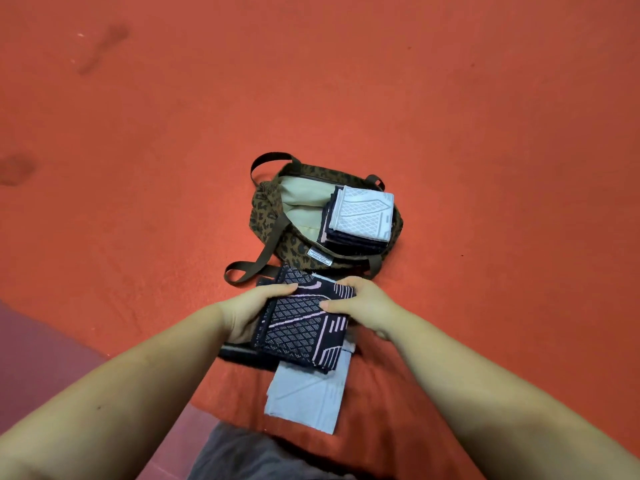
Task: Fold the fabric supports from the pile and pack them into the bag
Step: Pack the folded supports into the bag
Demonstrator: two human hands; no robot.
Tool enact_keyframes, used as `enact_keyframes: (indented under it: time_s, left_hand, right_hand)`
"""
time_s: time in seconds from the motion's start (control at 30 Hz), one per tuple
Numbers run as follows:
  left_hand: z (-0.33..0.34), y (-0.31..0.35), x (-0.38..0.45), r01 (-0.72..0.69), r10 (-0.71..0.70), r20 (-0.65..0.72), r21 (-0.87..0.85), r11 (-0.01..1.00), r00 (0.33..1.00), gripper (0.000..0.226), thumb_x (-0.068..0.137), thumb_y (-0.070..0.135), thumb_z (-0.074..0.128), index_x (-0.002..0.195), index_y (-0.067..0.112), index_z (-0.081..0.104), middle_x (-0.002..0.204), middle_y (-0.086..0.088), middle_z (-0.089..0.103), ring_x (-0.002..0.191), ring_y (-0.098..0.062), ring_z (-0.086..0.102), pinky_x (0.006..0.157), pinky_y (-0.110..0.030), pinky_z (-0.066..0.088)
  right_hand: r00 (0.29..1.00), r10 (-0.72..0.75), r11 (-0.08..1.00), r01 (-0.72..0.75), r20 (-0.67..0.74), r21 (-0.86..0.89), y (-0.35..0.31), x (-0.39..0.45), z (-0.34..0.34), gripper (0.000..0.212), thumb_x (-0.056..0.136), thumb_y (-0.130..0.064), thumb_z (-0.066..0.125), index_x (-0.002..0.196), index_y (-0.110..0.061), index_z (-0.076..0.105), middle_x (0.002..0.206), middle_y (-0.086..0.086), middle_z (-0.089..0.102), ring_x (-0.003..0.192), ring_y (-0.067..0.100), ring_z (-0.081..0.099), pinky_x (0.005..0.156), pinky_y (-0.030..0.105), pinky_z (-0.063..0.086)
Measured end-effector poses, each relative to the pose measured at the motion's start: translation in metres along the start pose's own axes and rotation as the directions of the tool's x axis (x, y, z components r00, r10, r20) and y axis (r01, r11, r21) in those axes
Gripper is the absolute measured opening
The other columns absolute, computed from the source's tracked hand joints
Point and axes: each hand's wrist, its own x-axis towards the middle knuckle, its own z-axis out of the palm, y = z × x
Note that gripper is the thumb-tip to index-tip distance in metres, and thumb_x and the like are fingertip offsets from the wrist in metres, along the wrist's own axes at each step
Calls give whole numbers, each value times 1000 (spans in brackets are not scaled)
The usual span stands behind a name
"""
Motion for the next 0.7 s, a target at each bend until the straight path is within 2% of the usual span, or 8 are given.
enact_keyframes:
  time_s: [0.1,0.23,0.3,0.4,0.47,0.53,0.63,0.7]
  left_hand:
    - [1,20,-3,-62,63,1,-82,995,998,36,71,34,64,87,3,75,95,-19,71,77,-31,71,75,-42,58]
    - [-7,50,0,-132,131,-15,-77,988,991,39,69,26,63,101,4,66,93,-16,72,76,-29,71,75,-39,58]
    - [-10,68,3,-161,161,-14,-16,987,987,29,75,21,59,98,5,65,86,-14,73,70,-26,71,70,-36,59]
    - [-14,99,3,-192,194,-1,125,973,981,17,88,17,54,96,6,65,76,-9,73,61,-21,70,59,-29,59]
    - [-19,119,6,-268,261,61,218,938,963,17,87,13,58,102,9,64,81,-10,73,66,-22,70,62,-31,59]
    - [-22,136,7,-334,306,141,267,904,942,23,79,10,65,101,12,65,86,-11,73,72,-23,71,68,-33,59]
    - [-28,156,12,-365,308,214,317,875,927,29,69,13,67,98,13,66,88,-8,74,78,-21,70,74,-31,57]
    - [-32,167,15,-368,300,239,334,868,924,27,71,12,67,98,13,66,91,-8,73,81,-21,69,79,-32,56]
  right_hand:
    - [999,-39,998,39,-6,-41,-28,13,-7,31,72,-6,78,94,-16,58,99,10,68,89,23,67,87,40,54]
    - [999,-49,991,45,-23,-124,-62,31,-10,37,73,-10,78,102,-17,56,100,8,66,88,24,67,80,37,55]
    - [995,-91,951,77,-32,-298,-84,38,-14,39,74,-12,75,104,-19,52,91,4,62,80,19,61,70,27,49]
    - [995,-94,828,99,38,-552,-124,49,-22,37,72,-16,74,101,-19,52,80,-4,56,74,14,55,64,24,44]
    - [994,6,773,62,105,-631,-147,60,-25,45,68,-23,80,105,-20,54,88,-5,60,85,16,61,76,27,50]
    - [980,111,796,10,163,-606,-165,71,-24,48,66,-24,84,106,-19,58,98,-2,67,92,21,67,85,34,54]
    - [971,135,823,0,196,-568,-185,85,-22,41,65,-20,85,99,-18,62,96,0,71,88,20,69,85,36,56]
    - [967,152,825,-10,204,-565,-194,93,-22,33,67,-17,84,90,-18,60,91,0,69,87,20,68,85,36,56]
